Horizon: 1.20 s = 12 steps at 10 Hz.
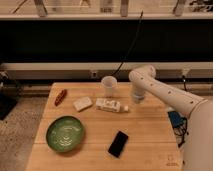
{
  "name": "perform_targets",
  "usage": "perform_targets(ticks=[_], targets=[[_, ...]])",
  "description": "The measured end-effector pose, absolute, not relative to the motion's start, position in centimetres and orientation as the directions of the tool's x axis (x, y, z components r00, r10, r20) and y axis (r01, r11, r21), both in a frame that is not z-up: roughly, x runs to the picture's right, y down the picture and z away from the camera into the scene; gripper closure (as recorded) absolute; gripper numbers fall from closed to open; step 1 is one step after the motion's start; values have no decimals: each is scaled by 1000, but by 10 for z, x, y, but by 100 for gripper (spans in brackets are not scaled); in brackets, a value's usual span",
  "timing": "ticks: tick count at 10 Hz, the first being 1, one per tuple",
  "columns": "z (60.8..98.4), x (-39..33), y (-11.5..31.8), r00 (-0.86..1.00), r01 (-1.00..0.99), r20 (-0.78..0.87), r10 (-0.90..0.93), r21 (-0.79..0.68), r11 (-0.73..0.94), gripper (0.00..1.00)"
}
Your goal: Place the bottle in the ceramic bowl
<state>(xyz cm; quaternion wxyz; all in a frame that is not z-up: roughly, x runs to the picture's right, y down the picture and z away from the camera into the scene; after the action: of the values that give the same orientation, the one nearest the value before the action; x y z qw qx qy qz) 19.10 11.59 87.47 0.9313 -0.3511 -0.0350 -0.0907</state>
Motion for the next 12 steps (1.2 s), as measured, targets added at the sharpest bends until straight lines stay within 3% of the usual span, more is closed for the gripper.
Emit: perform_targets(ticks=[8,12], targets=[[875,191,116,987,163,111,-120,-653,740,83],[875,191,117,990,143,97,-105,-656,741,78]])
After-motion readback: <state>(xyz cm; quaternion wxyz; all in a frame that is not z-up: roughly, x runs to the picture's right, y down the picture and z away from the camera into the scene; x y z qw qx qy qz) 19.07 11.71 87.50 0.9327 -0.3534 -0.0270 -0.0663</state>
